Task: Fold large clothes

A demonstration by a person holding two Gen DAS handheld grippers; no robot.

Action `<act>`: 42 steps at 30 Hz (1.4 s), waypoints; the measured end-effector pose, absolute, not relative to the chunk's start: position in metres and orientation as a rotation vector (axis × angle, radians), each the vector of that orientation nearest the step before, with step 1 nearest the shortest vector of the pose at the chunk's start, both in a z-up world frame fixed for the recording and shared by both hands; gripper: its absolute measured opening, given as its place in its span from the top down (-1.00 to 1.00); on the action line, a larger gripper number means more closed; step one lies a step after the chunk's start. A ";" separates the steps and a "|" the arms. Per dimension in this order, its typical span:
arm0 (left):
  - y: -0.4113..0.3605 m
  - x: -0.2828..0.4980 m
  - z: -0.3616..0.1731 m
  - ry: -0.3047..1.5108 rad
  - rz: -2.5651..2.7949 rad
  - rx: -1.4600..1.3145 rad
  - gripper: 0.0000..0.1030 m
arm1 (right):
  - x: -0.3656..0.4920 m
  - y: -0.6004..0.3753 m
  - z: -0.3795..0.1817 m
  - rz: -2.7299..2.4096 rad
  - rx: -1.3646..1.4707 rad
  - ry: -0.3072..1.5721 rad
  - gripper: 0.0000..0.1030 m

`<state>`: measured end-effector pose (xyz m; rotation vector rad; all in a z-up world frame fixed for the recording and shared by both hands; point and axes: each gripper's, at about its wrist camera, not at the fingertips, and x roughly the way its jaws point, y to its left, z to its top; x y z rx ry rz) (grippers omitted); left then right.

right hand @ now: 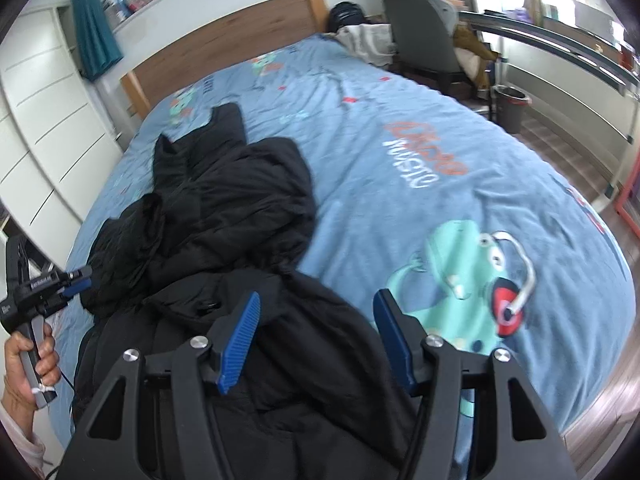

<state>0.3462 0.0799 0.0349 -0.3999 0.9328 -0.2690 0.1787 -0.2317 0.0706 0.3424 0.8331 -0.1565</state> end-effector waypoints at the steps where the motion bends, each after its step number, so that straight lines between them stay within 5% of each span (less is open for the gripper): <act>1: 0.085 0.350 0.035 0.930 -0.260 -0.394 0.21 | 0.186 -0.222 0.070 -0.136 0.330 0.841 -0.12; 17: 0.124 0.413 0.038 0.907 -0.215 -0.289 0.21 | 0.384 -0.034 0.111 0.220 0.058 0.789 -0.12; 24: 0.113 0.441 0.002 0.953 -0.201 -0.225 0.21 | 0.450 -0.002 0.062 0.226 -0.008 0.879 -0.12; 31: 0.101 0.418 -0.029 0.940 -0.184 -0.134 0.17 | 0.430 -0.019 -0.002 0.234 -0.006 0.973 -0.12; 42: 0.095 0.372 -0.023 0.897 -0.140 -0.064 0.14 | 0.377 -0.042 -0.014 0.235 0.001 0.964 -0.12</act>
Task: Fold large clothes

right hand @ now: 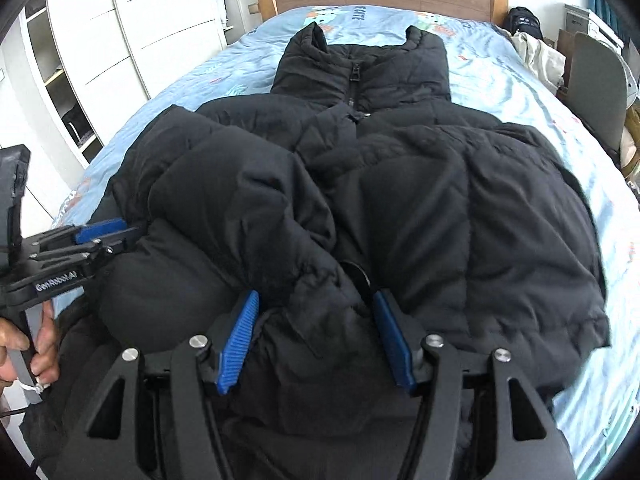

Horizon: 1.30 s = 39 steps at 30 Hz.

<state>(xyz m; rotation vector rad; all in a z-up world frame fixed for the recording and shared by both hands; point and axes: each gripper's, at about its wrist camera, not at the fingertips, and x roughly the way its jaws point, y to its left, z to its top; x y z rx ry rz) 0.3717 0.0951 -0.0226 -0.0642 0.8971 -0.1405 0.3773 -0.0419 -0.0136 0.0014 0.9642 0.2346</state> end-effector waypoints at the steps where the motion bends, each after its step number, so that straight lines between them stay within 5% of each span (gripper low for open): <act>1: 0.097 0.369 -0.020 0.889 -0.134 -0.062 0.11 | 0.375 -0.042 -0.011 0.231 -0.009 0.964 -0.12; 12: 0.099 0.360 -0.018 0.863 -0.091 -0.044 0.03 | 0.354 -0.015 0.043 0.280 -0.085 0.838 -0.13; 21: 0.095 0.358 -0.024 0.863 -0.076 -0.011 -0.03 | 0.361 -0.007 -0.002 0.283 -0.115 0.947 -0.13; 39: 0.087 0.354 -0.023 0.890 -0.013 0.029 -0.06 | 0.351 -0.025 -0.005 0.257 -0.082 0.975 -0.13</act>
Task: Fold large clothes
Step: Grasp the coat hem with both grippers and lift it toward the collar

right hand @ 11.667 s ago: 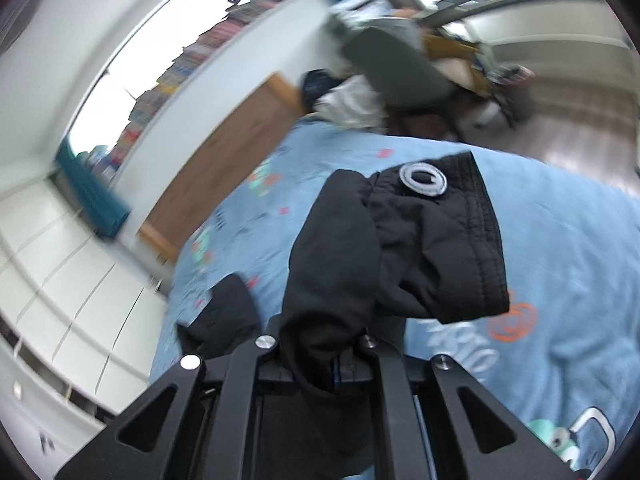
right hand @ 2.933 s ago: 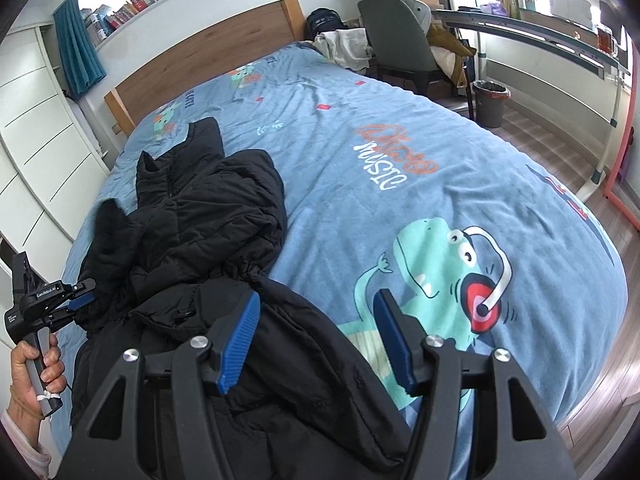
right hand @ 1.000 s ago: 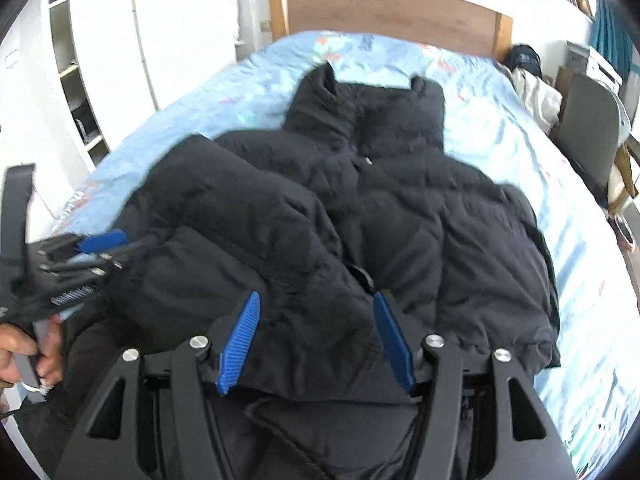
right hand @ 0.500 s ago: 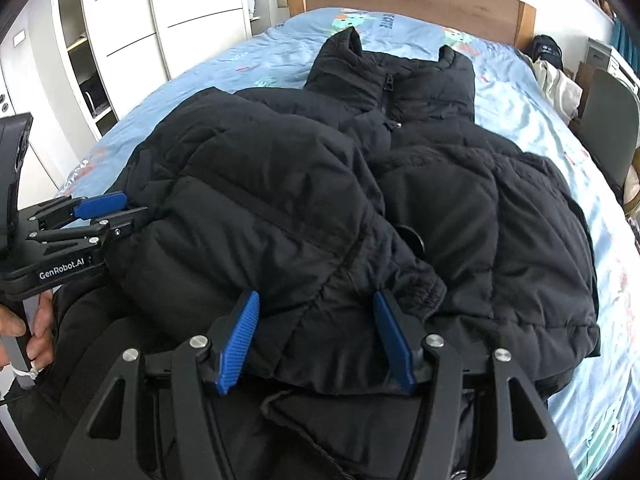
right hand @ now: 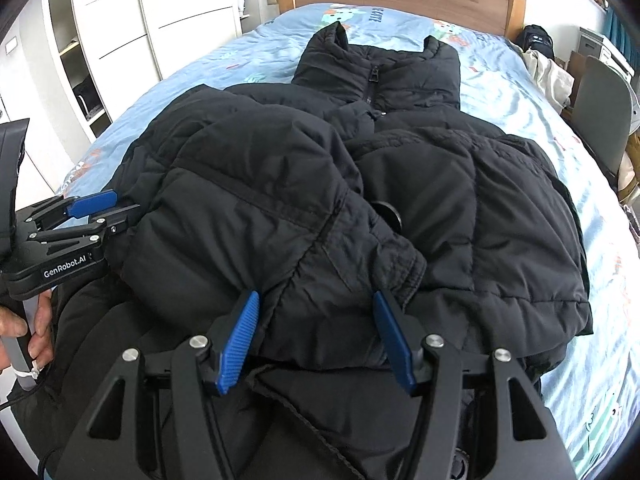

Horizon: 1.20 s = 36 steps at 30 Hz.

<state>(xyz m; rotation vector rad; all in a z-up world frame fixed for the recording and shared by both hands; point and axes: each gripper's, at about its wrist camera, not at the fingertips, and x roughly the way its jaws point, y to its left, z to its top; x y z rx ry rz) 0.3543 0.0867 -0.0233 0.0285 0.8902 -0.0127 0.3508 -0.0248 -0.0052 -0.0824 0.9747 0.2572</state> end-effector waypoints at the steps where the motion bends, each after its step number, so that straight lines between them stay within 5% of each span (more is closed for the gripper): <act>1: 0.089 0.354 -0.022 0.897 -0.011 0.020 -0.06 | 0.351 -0.025 -0.005 0.256 -0.080 0.978 -0.13; 11: 0.117 0.324 0.034 0.874 -0.029 -0.012 -0.06 | 0.324 -0.055 0.042 0.196 -0.060 0.921 -0.13; 18: 0.132 0.317 0.113 0.797 0.018 0.024 -0.62 | 0.307 -0.101 0.108 0.149 -0.037 0.817 -0.13; 29: 0.153 0.375 0.226 0.665 0.053 -0.041 -0.77 | 0.340 -0.182 0.228 0.053 0.034 0.640 -0.14; 32: 0.155 0.408 0.237 0.656 0.065 -0.043 -0.79 | 0.360 -0.198 0.245 0.048 0.043 0.616 -0.38; 36: 0.156 0.464 0.232 0.670 0.054 -0.066 -0.79 | 0.402 -0.223 0.250 0.049 0.109 0.578 -0.46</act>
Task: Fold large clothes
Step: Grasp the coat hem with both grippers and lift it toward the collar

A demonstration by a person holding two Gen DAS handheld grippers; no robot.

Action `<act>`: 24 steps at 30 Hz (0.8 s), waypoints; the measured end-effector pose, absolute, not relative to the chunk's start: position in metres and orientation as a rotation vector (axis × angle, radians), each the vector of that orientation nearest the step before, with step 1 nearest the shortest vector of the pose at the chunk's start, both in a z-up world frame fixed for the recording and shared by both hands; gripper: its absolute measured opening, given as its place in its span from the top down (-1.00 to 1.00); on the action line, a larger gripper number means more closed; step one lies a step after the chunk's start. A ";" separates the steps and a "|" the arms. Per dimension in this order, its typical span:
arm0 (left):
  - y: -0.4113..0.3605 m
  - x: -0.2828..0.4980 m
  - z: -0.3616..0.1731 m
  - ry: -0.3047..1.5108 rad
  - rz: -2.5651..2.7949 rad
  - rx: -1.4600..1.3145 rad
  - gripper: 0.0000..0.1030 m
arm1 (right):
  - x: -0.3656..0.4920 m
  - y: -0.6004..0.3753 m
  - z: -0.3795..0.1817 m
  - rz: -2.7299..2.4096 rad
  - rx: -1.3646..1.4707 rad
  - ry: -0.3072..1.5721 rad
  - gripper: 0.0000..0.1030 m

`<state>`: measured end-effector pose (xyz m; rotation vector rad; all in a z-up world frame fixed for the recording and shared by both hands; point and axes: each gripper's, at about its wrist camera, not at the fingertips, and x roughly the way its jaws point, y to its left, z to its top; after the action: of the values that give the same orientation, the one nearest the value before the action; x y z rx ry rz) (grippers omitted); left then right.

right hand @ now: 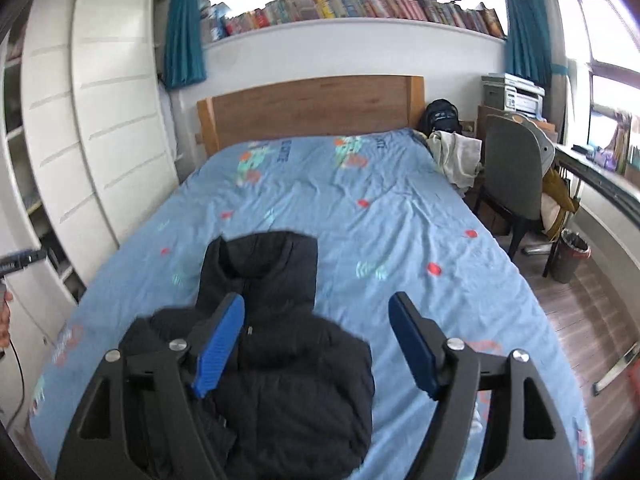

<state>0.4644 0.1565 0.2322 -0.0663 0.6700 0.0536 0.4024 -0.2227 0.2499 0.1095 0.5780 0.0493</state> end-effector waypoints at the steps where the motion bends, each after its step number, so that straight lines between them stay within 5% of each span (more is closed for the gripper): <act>1: 0.156 0.475 0.229 0.673 0.050 -0.072 -0.79 | 0.418 -0.229 0.245 0.061 0.137 0.578 -0.47; 24: 0.142 0.786 0.057 0.973 -0.039 -0.340 -0.79 | 0.742 -0.236 0.055 0.201 0.455 0.867 -0.48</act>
<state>0.7864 0.1424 0.0573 -0.3399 0.9726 -0.0387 0.7421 -0.2359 0.0546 0.4546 0.8674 0.2007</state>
